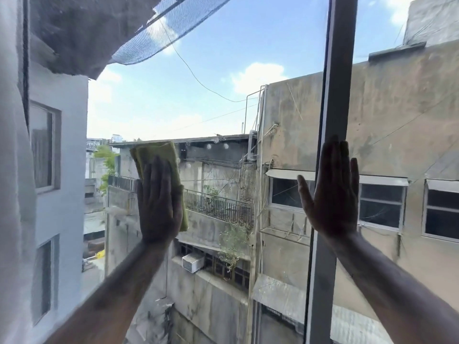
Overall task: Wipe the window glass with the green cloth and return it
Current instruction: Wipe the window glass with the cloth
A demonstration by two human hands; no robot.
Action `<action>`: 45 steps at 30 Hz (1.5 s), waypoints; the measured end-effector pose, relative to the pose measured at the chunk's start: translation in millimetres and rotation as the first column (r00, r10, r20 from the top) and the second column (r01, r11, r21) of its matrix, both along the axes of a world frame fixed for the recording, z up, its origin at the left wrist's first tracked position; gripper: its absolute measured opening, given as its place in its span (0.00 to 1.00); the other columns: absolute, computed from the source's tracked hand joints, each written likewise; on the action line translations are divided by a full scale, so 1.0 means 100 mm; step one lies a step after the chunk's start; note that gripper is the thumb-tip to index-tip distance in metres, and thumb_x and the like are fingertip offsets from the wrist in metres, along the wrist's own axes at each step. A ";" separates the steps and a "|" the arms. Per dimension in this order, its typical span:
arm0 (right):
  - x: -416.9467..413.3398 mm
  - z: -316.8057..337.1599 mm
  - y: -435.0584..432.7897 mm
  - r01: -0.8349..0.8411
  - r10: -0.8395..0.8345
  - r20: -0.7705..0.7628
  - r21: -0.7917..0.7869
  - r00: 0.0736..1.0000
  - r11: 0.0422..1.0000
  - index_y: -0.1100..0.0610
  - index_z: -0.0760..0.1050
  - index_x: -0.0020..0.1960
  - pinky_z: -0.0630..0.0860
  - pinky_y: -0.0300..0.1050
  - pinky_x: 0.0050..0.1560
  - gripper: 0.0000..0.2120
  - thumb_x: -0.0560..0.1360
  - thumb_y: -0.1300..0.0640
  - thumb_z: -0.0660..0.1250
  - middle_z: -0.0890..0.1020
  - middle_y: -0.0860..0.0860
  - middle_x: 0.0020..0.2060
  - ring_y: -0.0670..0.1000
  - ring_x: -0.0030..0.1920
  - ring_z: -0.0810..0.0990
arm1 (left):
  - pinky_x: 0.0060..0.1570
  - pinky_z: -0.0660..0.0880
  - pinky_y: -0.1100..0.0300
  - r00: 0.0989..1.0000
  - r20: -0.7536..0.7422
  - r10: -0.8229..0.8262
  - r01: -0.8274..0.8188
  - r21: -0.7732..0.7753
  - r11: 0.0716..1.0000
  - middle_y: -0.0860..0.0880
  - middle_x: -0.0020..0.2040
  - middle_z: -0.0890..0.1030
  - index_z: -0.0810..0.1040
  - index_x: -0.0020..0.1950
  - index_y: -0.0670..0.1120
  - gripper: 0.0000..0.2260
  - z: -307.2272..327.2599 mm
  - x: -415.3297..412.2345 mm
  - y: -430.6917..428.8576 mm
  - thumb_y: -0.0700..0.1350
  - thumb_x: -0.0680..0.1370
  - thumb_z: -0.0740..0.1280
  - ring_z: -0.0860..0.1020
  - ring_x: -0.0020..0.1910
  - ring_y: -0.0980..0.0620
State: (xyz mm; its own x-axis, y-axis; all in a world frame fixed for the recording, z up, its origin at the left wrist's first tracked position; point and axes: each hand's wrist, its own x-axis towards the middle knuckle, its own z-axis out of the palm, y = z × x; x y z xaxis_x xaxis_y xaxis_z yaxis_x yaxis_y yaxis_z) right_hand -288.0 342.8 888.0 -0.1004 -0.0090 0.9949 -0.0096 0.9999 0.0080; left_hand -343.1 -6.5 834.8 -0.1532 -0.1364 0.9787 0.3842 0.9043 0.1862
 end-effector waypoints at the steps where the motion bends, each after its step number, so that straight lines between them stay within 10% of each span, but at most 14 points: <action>1: -0.01 0.00 0.00 0.004 -0.004 -0.007 0.001 1.000 1.000 0.64 0.48 0.86 0.54 0.64 0.86 0.38 0.86 0.40 0.53 0.51 0.60 0.87 0.58 0.88 0.49 | 0.84 0.51 0.39 1.000 -0.011 -0.003 0.004 0.062 0.998 0.43 0.86 0.54 0.54 0.84 0.44 0.27 0.04 -0.03 0.08 0.49 0.86 0.55 0.52 0.86 0.43; 5: -0.04 -0.01 0.02 0.010 -0.009 -0.025 0.023 1.000 1.000 0.64 0.48 0.86 0.54 0.63 0.86 0.38 0.87 0.41 0.52 0.50 0.59 0.87 0.57 0.88 0.48 | 0.82 0.58 0.37 0.997 -0.076 -0.017 0.029 0.156 0.987 0.40 0.85 0.58 0.56 0.84 0.42 0.25 0.45 -0.04 0.50 0.48 0.88 0.54 0.55 0.85 0.41; 11: -0.04 -0.01 0.02 -0.003 0.003 -0.027 0.015 1.000 1.000 0.63 0.48 0.86 0.54 0.63 0.86 0.37 0.86 0.43 0.54 0.51 0.59 0.87 0.58 0.88 0.49 | 0.81 0.62 0.40 0.982 -0.159 -0.100 -0.045 -0.714 0.698 0.43 0.83 0.63 0.62 0.82 0.45 0.23 0.47 -0.02 0.76 0.49 0.88 0.58 0.59 0.84 0.46; 15: -0.03 -0.01 0.01 -0.014 0.014 -0.026 0.010 1.000 1.000 0.63 0.48 0.86 0.54 0.64 0.86 0.36 0.86 0.43 0.53 0.51 0.59 0.87 0.58 0.88 0.49 | 0.82 0.60 0.39 0.992 -0.109 0.055 -0.062 -0.060 0.996 0.44 0.84 0.60 0.58 0.84 0.43 0.24 0.96 -0.09 0.33 0.46 0.87 0.55 0.57 0.85 0.46; 18: -0.02 -0.01 0.01 -0.006 0.007 -0.015 0.013 1.000 1.000 0.63 0.48 0.86 0.54 0.64 0.86 0.36 0.87 0.44 0.52 0.51 0.59 0.87 0.58 0.88 0.49 | 0.83 0.58 0.40 0.997 -0.080 0.020 -0.008 0.144 0.990 0.43 0.85 0.59 0.56 0.84 0.42 0.25 1.03 0.03 0.62 0.47 0.88 0.54 0.55 0.85 0.44; 20: -0.01 -0.01 0.01 -0.008 0.009 -0.024 0.017 1.000 1.000 0.63 0.49 0.86 0.55 0.64 0.85 0.34 0.87 0.46 0.52 0.52 0.59 0.87 0.58 0.88 0.49 | 0.82 0.59 0.40 0.991 -0.107 -0.081 0.048 -0.283 0.958 0.43 0.85 0.57 0.55 0.84 0.43 0.24 0.77 0.08 0.97 0.47 0.88 0.54 0.53 0.86 0.44; 22: 0.01 -0.01 0.01 -0.019 0.019 -0.028 0.009 0.999 1.000 0.64 0.50 0.86 0.56 0.65 0.85 0.32 0.87 0.48 0.51 0.53 0.60 0.87 0.59 0.87 0.51 | 0.82 0.59 0.41 0.988 -0.096 -0.120 0.000 -0.779 0.626 0.43 0.85 0.57 0.57 0.84 0.45 0.23 0.44 0.11 1.13 0.48 0.88 0.53 0.52 0.86 0.45; 24: 0.01 -0.02 0.00 -0.021 0.021 -0.029 0.008 0.999 1.000 0.63 0.51 0.86 0.56 0.64 0.85 0.31 0.87 0.51 0.51 0.53 0.60 0.87 0.59 0.87 0.51 | 0.83 0.59 0.43 0.985 -0.135 -0.110 -0.080 -0.912 0.402 0.45 0.85 0.59 0.59 0.83 0.47 0.22 0.46 0.06 1.03 0.49 0.89 0.51 0.54 0.85 0.47; 29: 0.01 -0.02 0.01 -0.024 0.024 -0.025 0.011 0.999 1.000 0.62 0.49 0.86 0.54 0.61 0.87 0.30 0.87 0.55 0.51 0.51 0.58 0.87 0.57 0.88 0.50 | 0.83 0.58 0.40 0.991 -0.125 -0.043 0.012 -0.241 0.970 0.45 0.84 0.60 0.59 0.83 0.44 0.22 0.95 0.02 1.08 0.47 0.88 0.51 0.55 0.85 0.46; 32: 0.00 -0.02 0.01 -0.031 0.032 -0.036 0.007 0.999 0.999 0.62 0.50 0.86 0.54 0.61 0.86 0.30 0.87 0.56 0.51 0.53 0.59 0.87 0.57 0.88 0.51 | 0.83 0.58 0.40 0.990 -0.119 -0.071 0.056 -0.129 0.990 0.43 0.84 0.60 0.59 0.83 0.42 0.23 0.82 0.11 1.50 0.48 0.88 0.50 0.55 0.85 0.44; 37: 0.01 -0.02 0.01 -0.089 0.089 -0.049 0.003 0.995 0.996 0.63 0.52 0.86 0.55 0.63 0.86 0.30 0.86 0.60 0.56 0.55 0.59 0.86 0.59 0.87 0.53 | 0.80 0.63 0.40 0.979 -0.166 -0.122 -0.071 -0.828 0.556 0.43 0.83 0.63 0.57 0.83 0.46 0.23 0.32 0.09 1.40 0.50 0.88 0.55 0.59 0.84 0.44; 39: 0.03 -0.03 0.01 -0.092 0.092 -0.052 0.000 0.994 0.996 0.63 0.52 0.86 0.55 0.63 0.86 0.30 0.85 0.61 0.55 0.54 0.59 0.87 0.59 0.87 0.53 | 0.80 0.63 0.39 0.972 -0.213 -0.095 -0.088 -0.713 0.696 0.42 0.83 0.64 0.58 0.82 0.45 0.23 0.45 0.03 1.19 0.47 0.88 0.56 0.60 0.84 0.44; 42: 0.03 -0.04 -0.02 -0.111 0.111 -0.066 0.002 0.992 0.994 0.63 0.52 0.86 0.55 0.63 0.86 0.31 0.84 0.63 0.55 0.55 0.60 0.86 0.59 0.87 0.53 | 0.83 0.58 0.42 0.987 -0.161 0.027 -0.046 -0.115 0.992 0.42 0.84 0.61 0.58 0.83 0.42 0.23 0.65 -0.02 0.96 0.45 0.88 0.53 0.56 0.85 0.46; 45: 0.03 -0.04 -0.01 -0.107 0.107 -0.072 0.005 0.992 0.994 0.64 0.52 0.86 0.55 0.63 0.86 0.32 0.83 0.65 0.56 0.55 0.60 0.86 0.59 0.87 0.53 | 0.82 0.58 0.41 0.992 -0.122 0.023 0.003 0.206 0.979 0.43 0.85 0.59 0.56 0.84 0.41 0.24 0.58 0.02 1.14 0.46 0.88 0.55 0.55 0.85 0.46</action>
State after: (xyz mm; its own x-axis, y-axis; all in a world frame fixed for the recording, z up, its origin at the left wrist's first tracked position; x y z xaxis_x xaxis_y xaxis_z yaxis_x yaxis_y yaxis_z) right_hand -284.7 342.1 883.8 -0.0274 -0.0167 0.9995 -0.1162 0.9931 0.0134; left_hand -341.3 107.5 892.9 -0.0310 -0.3370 0.9410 0.4066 0.8558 0.3199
